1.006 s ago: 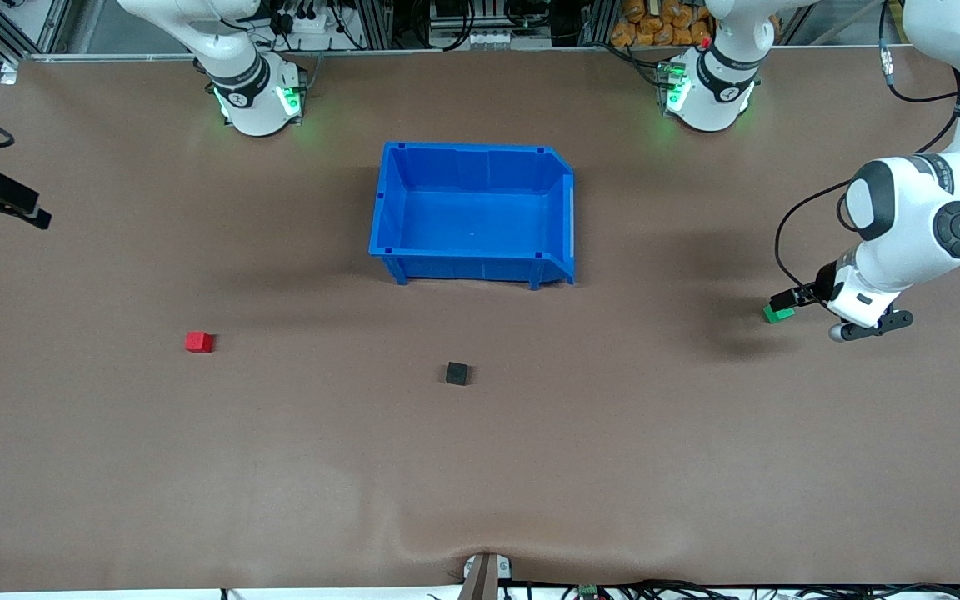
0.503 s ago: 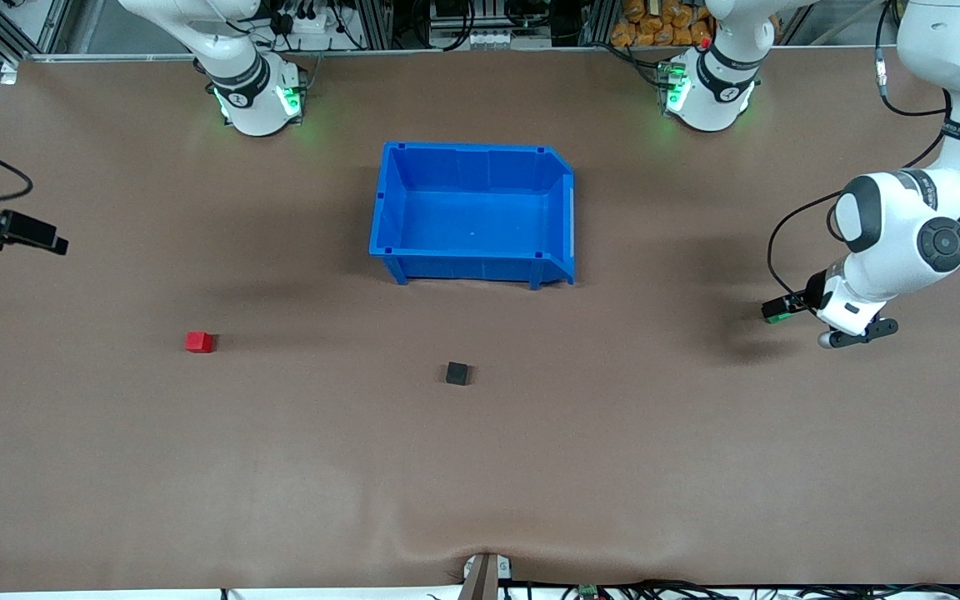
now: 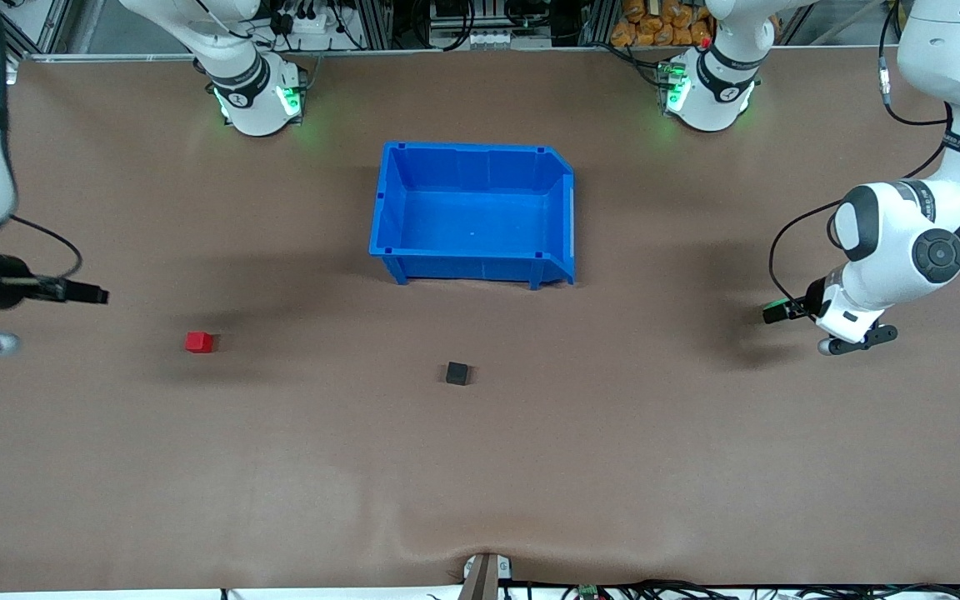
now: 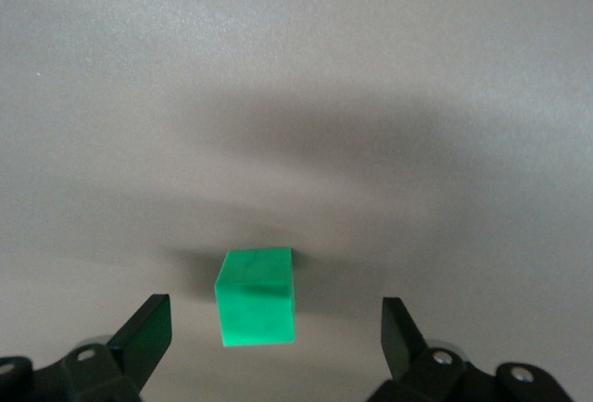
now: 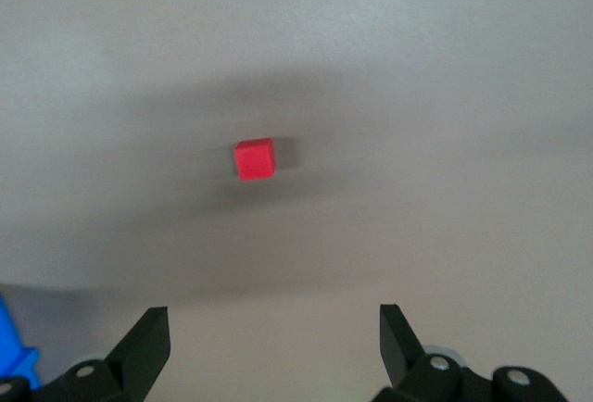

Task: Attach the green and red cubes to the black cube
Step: 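Grasp the red cube with the right gripper while the left gripper descends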

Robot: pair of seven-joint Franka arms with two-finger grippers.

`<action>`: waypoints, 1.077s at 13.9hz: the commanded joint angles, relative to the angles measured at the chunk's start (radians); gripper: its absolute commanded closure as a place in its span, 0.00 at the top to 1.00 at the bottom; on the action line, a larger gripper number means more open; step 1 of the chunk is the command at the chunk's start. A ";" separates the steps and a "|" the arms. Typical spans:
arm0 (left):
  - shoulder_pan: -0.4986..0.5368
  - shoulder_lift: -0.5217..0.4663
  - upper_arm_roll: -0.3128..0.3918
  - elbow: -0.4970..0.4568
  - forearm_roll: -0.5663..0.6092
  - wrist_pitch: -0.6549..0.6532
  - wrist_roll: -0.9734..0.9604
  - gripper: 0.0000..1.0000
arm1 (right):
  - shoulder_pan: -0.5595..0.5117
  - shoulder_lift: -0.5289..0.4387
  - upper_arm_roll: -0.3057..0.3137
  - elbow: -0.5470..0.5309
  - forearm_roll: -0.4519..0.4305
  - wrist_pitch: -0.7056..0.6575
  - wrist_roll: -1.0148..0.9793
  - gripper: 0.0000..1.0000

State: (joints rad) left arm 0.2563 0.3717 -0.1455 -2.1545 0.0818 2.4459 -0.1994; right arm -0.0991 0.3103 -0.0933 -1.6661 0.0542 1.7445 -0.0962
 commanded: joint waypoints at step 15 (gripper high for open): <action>0.024 0.079 0.000 0.031 0.021 0.004 -0.029 0.58 | 0.061 0.136 0.010 -0.362 0.009 0.705 -0.181 1.00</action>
State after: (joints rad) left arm 0.2719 0.4378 -0.1396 -2.1403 0.0818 2.4467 -0.2061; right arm -0.0725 0.4231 -0.0825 -2.0480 0.0544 2.4284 -0.2693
